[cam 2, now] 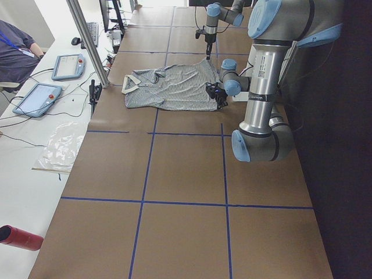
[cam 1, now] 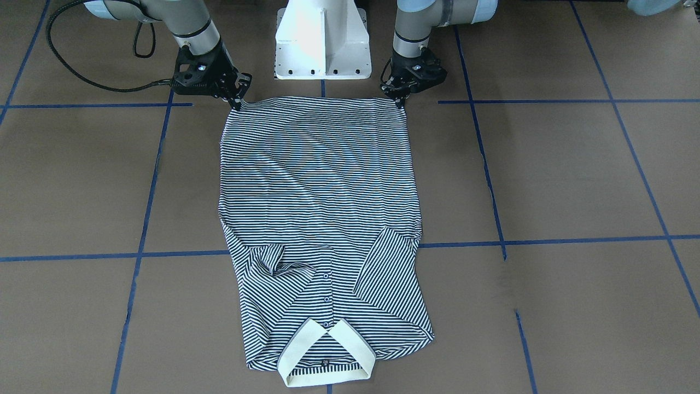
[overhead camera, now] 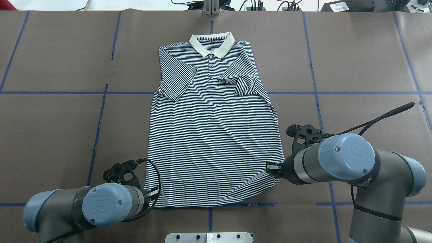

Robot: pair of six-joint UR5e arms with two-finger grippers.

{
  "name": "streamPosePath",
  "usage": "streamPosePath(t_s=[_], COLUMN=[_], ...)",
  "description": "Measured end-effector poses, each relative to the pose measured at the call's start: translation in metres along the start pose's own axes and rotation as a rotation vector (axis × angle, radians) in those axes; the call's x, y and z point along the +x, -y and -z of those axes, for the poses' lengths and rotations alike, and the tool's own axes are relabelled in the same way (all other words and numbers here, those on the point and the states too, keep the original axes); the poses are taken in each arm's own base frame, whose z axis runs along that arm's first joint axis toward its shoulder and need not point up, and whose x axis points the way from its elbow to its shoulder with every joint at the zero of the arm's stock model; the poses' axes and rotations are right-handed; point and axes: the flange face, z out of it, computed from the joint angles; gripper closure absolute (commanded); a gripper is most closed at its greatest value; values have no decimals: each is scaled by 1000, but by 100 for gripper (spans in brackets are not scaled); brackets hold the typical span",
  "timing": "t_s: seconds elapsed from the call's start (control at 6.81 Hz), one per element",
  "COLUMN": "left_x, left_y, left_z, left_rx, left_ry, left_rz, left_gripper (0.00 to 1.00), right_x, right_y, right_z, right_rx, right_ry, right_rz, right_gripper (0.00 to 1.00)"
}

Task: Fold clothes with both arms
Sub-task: 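Move the left gripper to the hem corner nearest it and grasp both hem corners, then lift the hem with both grippers and fold it toward the collar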

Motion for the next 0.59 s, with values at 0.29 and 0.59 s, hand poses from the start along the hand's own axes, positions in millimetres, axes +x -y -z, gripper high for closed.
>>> streamPosePath(t_s=[0.29,0.59], left_x=[3,-2], left_y=[-2,-2], left_z=[36,90], left_rx=[-36,-68], left_ry=[-53,-107], left_rz=[-6,-32], left_gripper=[100,100], right_x=[4,25], right_y=[-1,-12], right_z=[10,30], right_rx=[-16,-68], right_ry=[9,11], right_rz=[-1,-3], right_gripper=[100,100])
